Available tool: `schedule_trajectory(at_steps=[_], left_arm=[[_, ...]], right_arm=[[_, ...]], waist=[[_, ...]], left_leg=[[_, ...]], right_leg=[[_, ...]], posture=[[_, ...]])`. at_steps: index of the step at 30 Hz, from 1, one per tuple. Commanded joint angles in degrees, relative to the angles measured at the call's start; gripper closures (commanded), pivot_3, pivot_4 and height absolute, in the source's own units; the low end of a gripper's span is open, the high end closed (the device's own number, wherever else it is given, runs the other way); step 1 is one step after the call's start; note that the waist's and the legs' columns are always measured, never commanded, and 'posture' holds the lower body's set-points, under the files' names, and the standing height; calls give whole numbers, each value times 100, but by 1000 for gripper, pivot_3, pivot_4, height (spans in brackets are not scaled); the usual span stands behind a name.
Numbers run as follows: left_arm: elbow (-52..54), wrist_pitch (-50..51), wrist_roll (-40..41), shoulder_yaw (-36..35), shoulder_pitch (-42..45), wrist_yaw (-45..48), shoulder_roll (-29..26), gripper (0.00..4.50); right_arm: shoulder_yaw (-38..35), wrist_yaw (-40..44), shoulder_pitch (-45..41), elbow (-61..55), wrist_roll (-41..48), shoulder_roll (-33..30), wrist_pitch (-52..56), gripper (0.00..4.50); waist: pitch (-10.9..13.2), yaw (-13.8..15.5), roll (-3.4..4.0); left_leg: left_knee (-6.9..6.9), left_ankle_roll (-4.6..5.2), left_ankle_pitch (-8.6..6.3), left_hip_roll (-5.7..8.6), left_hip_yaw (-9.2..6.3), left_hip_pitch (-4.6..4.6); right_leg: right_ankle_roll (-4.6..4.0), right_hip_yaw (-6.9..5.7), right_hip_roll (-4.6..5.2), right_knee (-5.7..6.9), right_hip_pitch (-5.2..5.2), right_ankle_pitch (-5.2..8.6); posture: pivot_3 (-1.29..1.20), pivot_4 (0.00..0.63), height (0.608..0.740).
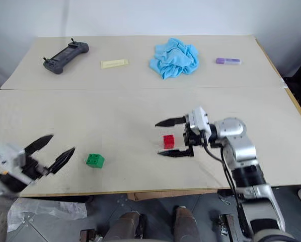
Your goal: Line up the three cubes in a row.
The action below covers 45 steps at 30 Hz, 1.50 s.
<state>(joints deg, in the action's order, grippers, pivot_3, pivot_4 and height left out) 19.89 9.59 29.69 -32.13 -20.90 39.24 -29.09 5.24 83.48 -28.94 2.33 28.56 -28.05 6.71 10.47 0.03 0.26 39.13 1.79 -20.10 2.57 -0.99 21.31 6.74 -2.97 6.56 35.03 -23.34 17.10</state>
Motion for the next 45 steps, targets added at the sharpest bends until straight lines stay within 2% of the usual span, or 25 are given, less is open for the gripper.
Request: schedule_trajectory(at_steps=[1, 7, 15, 19, 23, 29, 37, 39, 42, 45], left_arm=[[573, -103, 141, -197, -423, -95, 190, 0], [1150, -20, 128, -18, -1203, 26, 380, 0], [2091, 14, -360, 802, -1588, -578, 829, 0], [2085, 123, -879, 1359, -1341, -1218, 1144, 0], [1962, 522, -1351, 1920, -875, -1674, 1186, 0], [1874, 852, -1233, 2098, -440, -1858, 1265, 0], [1760, 1025, -1090, 1878, -378, -1617, 929, 2390], [1633, 1111, -683, 1663, -355, -966, 506, 2992], [1298, 1287, 51, 1224, -158, 54, -271, 3057], [635, 1166, 150, 1085, 472, 802, -1064, 3057]], right_arm=[[-9, 54, 206, -465, 82, -2, -267, 11], [-95, 524, 522, -25, -23, 97, -1550, 11], [-106, 415, 715, -140, 75, -142, -1419, 11], [-75, 384, 764, -235, 93, -199, -1325, 11], [-52, 336, 793, -326, 99, -251, -1218, 11], [-43, 277, 823, -428, 76, -272, -1135, 11], [-64, 191, 810, -362, -1, -293, -1214, 0], [-70, 143, 773, -298, -46, -260, -1282, 0], [-92, 59, 728, -225, -89, -220, -1339, 0], [-118, -1, 707, -146, -121, -230, -1394, 0]], waist=[[-1, 25, -4], [-4, -8, -9], [-2, -5, -7], [-3, -2, -5], [-3, 16, -5], [-3, 0, -4], [-3, 2, -4], [-3, 13, -5], [-2, -1, -2], [-2, 5, 0]], left_leg=[[1, 2, 1, 0, -3, -4], [-1, 4, -7, -4, -6, -26], [-4, 4, -8, -7, -6, -24], [-4, 4, -9, -7, -5, -24], [-3, 5, -8, -6, -5, -25], [-3, 4, -8, -6, -5, -23], [-2, 4, -8, -6, -5, -24], [-2, 4, -8, -6, -6, -24], [-1, 1, -7, -9, -6, -25], [-1, -1, -5, -10, -9, -25]], right_leg=[[3, -2, 1, -7, 10, -2], [3, 0, 2, -19, 35, -2], [2, 0, 0, -27, 35, -1], [2, 0, -1, -27, 35, -1], [2, -1, -1, -25, 35, -2], [3, -2, -2, -24, 33, -2], [3, -1, -2, -24, 33, -2], [3, -1, -2, -24, 33, -2], [-2, -4, -2, -21, 33, 0], [-4, -6, -2, -18, 33, 2]], posture=[[0, 150, 740], [0, 150, 740], [0, 150, 740], [0, 150, 740], [0, 150, 740], [0, 150, 740], [0, 150, 740], [0, 150, 740], [0, 150, 740], [0, 150, 740]])
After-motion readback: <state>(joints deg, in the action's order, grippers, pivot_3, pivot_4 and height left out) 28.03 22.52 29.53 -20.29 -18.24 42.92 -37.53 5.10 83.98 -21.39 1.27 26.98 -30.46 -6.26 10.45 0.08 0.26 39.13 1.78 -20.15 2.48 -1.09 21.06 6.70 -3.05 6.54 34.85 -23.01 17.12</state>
